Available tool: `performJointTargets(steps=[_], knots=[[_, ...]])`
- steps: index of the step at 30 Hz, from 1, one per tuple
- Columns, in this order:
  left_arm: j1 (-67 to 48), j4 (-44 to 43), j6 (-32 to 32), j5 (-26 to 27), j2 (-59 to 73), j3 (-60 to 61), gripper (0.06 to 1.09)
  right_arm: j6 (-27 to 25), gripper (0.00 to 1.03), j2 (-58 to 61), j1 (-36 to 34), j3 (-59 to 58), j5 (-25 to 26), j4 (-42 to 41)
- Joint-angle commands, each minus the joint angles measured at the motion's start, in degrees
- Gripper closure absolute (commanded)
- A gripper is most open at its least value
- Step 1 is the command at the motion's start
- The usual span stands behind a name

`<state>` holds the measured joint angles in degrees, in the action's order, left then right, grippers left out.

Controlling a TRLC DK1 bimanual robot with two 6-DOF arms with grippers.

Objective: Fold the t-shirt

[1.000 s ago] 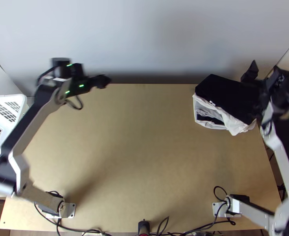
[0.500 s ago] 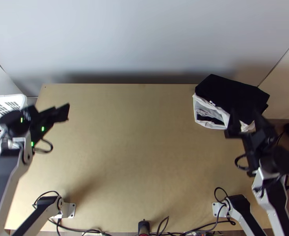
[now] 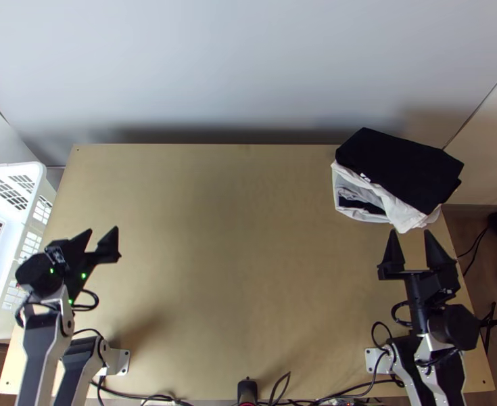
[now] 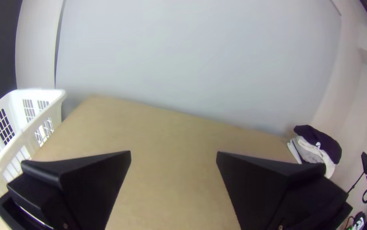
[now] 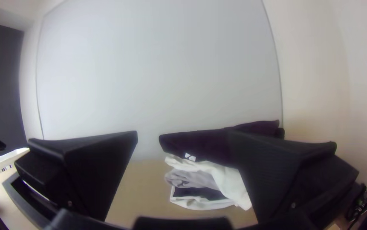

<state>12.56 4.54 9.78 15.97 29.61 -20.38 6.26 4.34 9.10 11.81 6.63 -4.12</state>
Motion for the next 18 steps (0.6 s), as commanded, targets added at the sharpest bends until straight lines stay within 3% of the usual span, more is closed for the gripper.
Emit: performJointTargets(steps=[1, 6, 13, 18], knots=[[1.77, -0.14, -4.86, 0.03, -12.03, 8.96, 0.11, 2.44, 0.05, -4.51, -0.67, -5.57, 0.05, 1.57], [1.59, 3.37, -6.18, -0.06, -21.52, 12.91, 0.11, 5.08, 0.05, -4.51, -0.23, -5.84, -0.04, 5.88], [3.09, 5.92, -10.66, -0.15, -26.00, 15.90, 0.11, 4.02, 0.05, -4.43, -0.40, -6.19, 0.05, 17.30], [3.53, 6.45, -11.54, -0.15, -24.77, 15.99, 0.11, 4.20, 0.05, -4.34, 1.18, -6.19, 0.05, 17.30]])
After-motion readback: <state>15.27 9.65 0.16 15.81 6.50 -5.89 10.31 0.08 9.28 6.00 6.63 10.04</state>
